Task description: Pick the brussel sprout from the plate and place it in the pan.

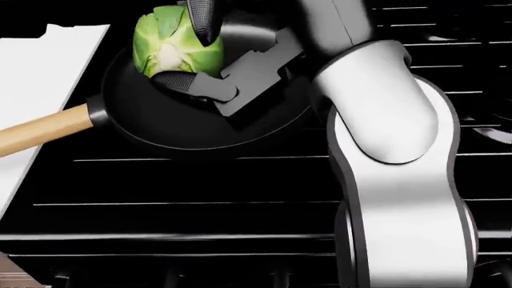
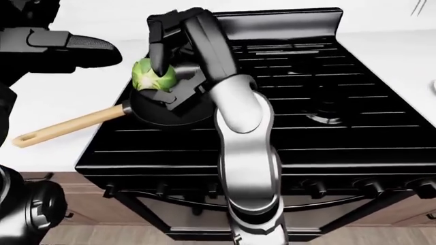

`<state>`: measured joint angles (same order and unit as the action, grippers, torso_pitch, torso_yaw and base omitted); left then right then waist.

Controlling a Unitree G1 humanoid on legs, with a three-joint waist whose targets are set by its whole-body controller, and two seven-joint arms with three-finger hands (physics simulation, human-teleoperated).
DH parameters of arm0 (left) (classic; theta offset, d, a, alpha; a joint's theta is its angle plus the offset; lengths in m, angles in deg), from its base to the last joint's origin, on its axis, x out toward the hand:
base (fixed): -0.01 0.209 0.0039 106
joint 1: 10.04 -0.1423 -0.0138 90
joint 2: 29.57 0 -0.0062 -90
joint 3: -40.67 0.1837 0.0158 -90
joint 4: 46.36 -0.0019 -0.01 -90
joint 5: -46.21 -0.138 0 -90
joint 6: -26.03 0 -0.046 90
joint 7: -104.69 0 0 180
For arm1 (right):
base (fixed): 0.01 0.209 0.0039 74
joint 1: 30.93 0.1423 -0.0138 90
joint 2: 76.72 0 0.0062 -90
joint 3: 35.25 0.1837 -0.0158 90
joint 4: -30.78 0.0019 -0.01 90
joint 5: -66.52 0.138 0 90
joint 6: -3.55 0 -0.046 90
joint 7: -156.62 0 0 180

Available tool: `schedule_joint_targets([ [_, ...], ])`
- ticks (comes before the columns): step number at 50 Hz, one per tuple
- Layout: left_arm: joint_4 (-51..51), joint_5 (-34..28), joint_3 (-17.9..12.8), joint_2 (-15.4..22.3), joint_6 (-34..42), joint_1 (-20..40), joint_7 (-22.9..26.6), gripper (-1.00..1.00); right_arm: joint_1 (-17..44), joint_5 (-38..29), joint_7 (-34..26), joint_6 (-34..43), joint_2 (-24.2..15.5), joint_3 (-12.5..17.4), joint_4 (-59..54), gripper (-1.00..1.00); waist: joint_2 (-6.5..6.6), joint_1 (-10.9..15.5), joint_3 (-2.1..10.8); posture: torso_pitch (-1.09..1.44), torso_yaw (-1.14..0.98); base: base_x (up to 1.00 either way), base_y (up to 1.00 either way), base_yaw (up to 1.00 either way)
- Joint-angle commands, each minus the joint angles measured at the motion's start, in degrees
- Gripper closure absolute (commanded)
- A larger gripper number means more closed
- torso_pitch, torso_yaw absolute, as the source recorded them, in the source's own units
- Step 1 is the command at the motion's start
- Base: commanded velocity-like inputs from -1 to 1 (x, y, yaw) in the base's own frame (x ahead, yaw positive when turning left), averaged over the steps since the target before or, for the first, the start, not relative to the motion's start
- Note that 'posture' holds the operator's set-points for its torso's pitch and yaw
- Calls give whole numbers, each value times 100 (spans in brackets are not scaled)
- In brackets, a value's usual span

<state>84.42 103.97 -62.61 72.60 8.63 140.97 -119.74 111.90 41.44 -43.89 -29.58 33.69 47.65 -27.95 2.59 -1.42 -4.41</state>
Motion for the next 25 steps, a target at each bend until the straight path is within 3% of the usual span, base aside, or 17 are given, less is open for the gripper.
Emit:
schedule_joint_targets([
  [1,5,-39,-96,85,-148,147,-28,-100,375,-138,19,-28,-58,22,215,100,16,-5,181,0,0,0,0,0],
  [4,-4,2,-109,114,-152,154,-64,-100,682,-163,-40,188,-103,157,275,100,-1,-4,172,0,0,0,0,0],
  [10,-86,29,-126,212,-233,147,-63,-100,1753,25,-111,316,-689,592,-564,100,-18,-6,148,0,0,0,0,0],
  [14,-155,114,-205,311,-272,182,-79,-100,3170,363,-26,-350,-1416,1002,-2658,100,-1,-30,135,0,0,0,0,0],
  [18,-196,141,-187,369,-342,165,-89,-100,3650,625,163,-950,-1676,1063,-3843,100,13,-44,111,0,0,0,0,0],
  [20,-209,161,-188,389,-359,165,-97,-100,4071,671,252,-1514,-1836,1015,-4945,100,16,-51,112,0,0,0,0,0],
  [23,-248,195,-206,426,-384,183,-106,-100,5322,645,484,-3216,-2053,942,-8399,100,70,-103,133,0,0,0,0,0],
  [25,-243,268,-231,445,-365,221,-152,-100,5916,473,649,-3831,-2217,950,-9940,100,112,-143,147,0,0,0,0,0],
])
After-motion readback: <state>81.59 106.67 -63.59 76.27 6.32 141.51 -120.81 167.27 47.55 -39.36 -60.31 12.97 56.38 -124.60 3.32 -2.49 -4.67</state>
